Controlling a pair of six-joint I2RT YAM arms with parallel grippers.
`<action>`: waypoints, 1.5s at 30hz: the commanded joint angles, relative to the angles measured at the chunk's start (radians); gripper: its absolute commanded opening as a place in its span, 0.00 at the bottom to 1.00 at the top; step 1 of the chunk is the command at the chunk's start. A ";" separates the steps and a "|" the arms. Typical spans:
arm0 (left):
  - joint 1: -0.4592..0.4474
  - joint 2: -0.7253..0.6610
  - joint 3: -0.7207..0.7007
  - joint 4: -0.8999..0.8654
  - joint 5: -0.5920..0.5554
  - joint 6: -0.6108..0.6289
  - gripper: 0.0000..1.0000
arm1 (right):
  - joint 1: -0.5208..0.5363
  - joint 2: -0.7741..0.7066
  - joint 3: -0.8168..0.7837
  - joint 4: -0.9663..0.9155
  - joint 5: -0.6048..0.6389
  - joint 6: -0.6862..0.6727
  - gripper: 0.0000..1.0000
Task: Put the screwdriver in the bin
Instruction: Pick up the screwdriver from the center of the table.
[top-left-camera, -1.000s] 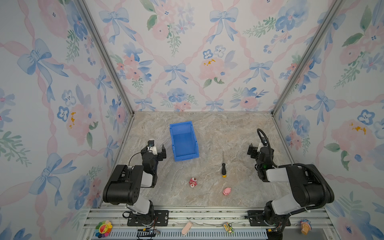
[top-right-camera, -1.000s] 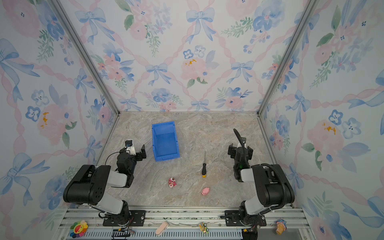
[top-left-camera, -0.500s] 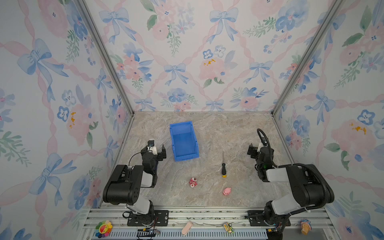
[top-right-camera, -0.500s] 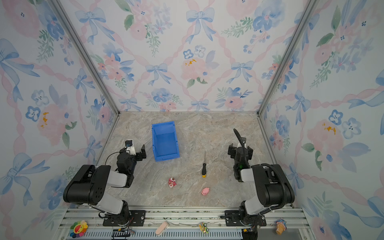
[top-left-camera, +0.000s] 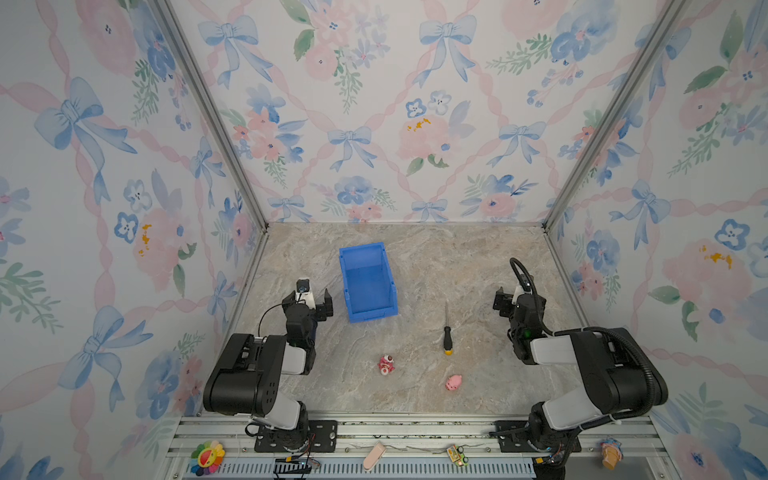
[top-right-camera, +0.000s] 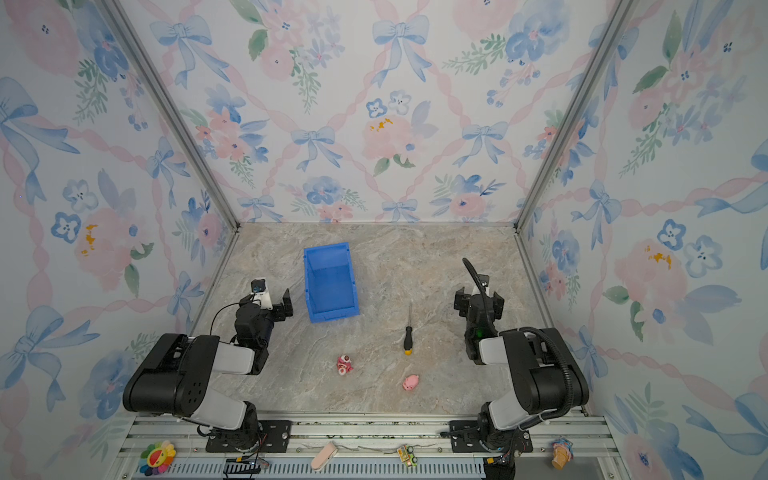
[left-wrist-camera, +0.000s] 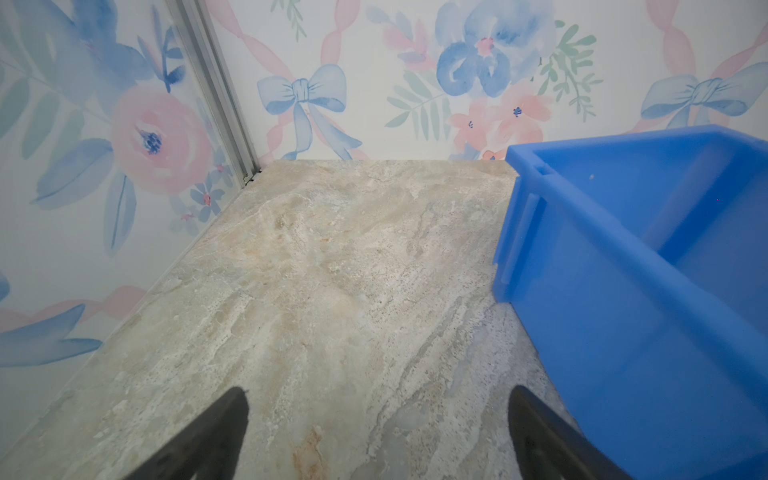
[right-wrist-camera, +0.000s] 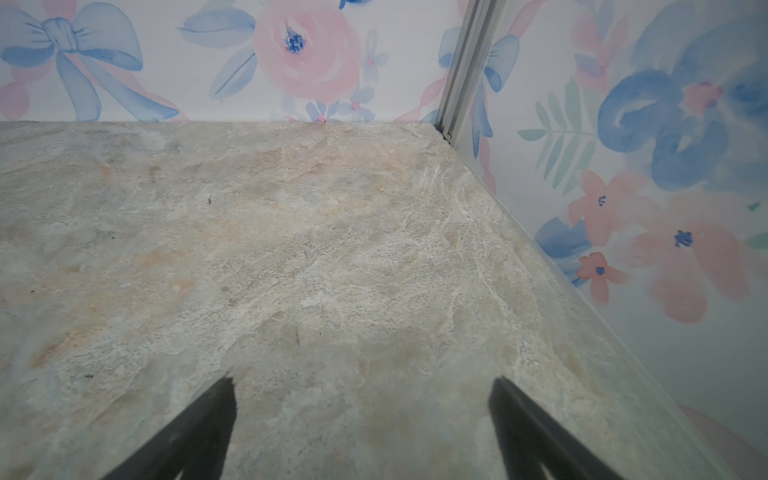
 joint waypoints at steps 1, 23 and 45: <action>-0.003 -0.083 0.057 -0.177 -0.027 -0.011 0.98 | 0.031 -0.006 -0.040 0.130 0.052 -0.044 0.97; -0.042 -0.356 0.294 -0.952 -0.010 -0.257 0.98 | 0.183 -0.102 0.796 -1.492 0.058 0.200 0.97; -0.052 -0.408 0.366 -1.226 0.306 -0.401 0.98 | 0.596 0.011 0.735 -1.752 -0.331 0.589 0.97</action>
